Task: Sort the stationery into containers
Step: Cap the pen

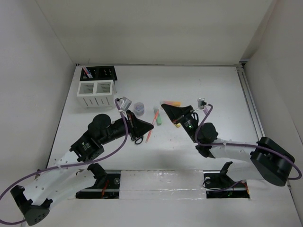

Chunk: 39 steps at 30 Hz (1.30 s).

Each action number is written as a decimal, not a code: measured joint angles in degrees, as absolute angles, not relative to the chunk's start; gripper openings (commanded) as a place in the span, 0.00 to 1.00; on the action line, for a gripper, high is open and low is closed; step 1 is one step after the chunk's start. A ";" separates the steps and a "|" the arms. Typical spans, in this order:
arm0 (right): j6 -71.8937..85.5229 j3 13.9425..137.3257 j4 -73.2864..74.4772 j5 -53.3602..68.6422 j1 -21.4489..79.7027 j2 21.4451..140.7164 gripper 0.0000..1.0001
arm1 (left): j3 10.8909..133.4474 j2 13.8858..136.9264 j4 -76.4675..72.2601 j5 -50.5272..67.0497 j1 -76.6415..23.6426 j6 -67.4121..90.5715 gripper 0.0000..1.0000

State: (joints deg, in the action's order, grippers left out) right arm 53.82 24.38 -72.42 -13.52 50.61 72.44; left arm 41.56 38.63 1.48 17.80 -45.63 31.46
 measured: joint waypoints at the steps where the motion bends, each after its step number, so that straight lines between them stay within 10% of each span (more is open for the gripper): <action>1: 53.82 24.36 -72.42 -13.76 50.70 73.06 0.00 | 41.30 38.76 0.62 18.26 -45.63 31.77 0.00; 39: 48.90 26.81 -74.04 -13.96 51.51 68.40 0.00 | 35.11 40.01 -12.25 22.55 -45.63 35.22 0.00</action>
State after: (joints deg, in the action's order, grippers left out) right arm 48.90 26.81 -74.04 -13.96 51.51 68.40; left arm 35.11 40.01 -12.25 22.55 -45.63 35.22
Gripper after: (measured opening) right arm 0.045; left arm 0.043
